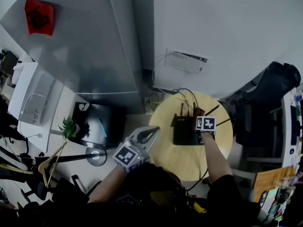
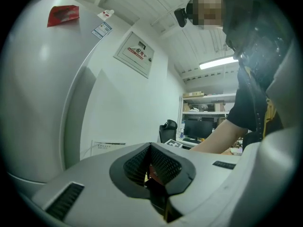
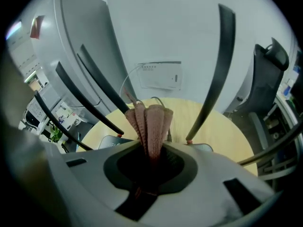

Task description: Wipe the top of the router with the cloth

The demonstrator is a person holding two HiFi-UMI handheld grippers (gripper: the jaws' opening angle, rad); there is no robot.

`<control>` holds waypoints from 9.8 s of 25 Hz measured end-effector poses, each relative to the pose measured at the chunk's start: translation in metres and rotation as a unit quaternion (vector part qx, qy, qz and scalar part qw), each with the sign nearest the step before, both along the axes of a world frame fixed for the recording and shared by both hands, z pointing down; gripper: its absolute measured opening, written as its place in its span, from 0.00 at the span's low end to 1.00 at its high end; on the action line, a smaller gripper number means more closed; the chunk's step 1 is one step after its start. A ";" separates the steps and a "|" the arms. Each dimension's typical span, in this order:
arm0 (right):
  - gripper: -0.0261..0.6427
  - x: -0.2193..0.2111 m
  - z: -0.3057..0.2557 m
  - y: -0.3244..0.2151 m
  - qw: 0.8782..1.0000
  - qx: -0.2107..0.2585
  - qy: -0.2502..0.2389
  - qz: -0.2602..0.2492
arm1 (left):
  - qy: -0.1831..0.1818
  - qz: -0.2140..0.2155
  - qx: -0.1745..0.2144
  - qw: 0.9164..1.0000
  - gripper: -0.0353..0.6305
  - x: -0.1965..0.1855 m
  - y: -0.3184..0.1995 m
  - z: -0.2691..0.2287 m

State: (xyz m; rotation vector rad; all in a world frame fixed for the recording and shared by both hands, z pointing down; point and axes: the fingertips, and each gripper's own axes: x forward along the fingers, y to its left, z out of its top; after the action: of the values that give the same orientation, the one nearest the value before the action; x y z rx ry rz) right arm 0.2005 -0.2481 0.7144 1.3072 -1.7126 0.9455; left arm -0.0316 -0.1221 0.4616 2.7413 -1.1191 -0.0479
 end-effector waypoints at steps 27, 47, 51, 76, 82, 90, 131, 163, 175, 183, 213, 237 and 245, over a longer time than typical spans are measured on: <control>0.14 -0.038 -0.090 -0.006 0.975 0.169 0.087 -0.117 | 0.018 0.056 -0.015 0.998 0.05 0.017 0.017 0.007; 0.14 -0.040 -0.195 0.018 0.920 0.370 0.062 -0.117 | 0.044 0.054 0.014 0.997 0.05 0.030 0.018 -0.016; 0.14 -0.005 -0.139 0.039 0.950 0.286 0.060 -0.108 | 0.038 0.066 0.002 0.997 0.05 0.039 0.017 -0.011; 0.14 0.039 -0.006 -0.013 0.988 0.078 0.117 -0.070 | 0.005 0.031 -0.053 0.998 0.05 0.024 0.005 0.022; 0.14 0.042 -0.028 -0.010 0.984 0.107 0.128 -0.056 | 0.013 0.043 -0.059 0.997 0.05 0.030 0.004 0.025; 0.14 0.048 -0.069 -0.007 0.979 0.159 0.119 -0.039 | 0.025 0.075 -0.048 0.996 0.05 0.043 0.008 0.018; 0.14 0.086 -0.037 0.015 0.989 0.083 -0.027 0.117 | 0.014 0.084 -0.064 0.994 0.05 0.035 0.020 0.025; 0.14 0.071 -0.087 -0.007 0.983 0.175 0.010 0.061 | 0.023 0.089 -0.070 0.993 0.05 0.031 0.026 0.028; 0.14 0.067 -0.158 -0.007 0.960 0.273 0.033 0.053 | 0.038 0.099 -0.050 0.993 0.05 0.036 0.030 0.013; 0.14 0.064 -0.193 0.020 0.944 0.322 0.011 0.070 | 0.045 0.137 -0.047 0.988 0.05 0.060 0.031 0.007; 0.14 0.105 -0.014 0.035 0.901 0.088 0.033 0.423 | 0.009 0.136 -0.109 0.985 0.05 0.049 0.004 0.051; 0.14 0.116 -0.096 0.037 0.867 0.180 -0.014 0.465 | 0.046 0.184 -0.082 0.978 0.05 0.068 0.003 0.029; 0.14 0.089 -0.139 0.042 0.889 0.253 -0.030 0.380 | 0.053 0.197 -0.076 0.976 0.05 0.079 0.009 0.026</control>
State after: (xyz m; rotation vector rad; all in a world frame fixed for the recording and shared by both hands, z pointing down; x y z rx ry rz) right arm 0.2894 -0.2063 0.5758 2.4275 -1.5463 0.9770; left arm 0.0477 -0.1135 0.4876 2.7288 -0.5161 -0.0504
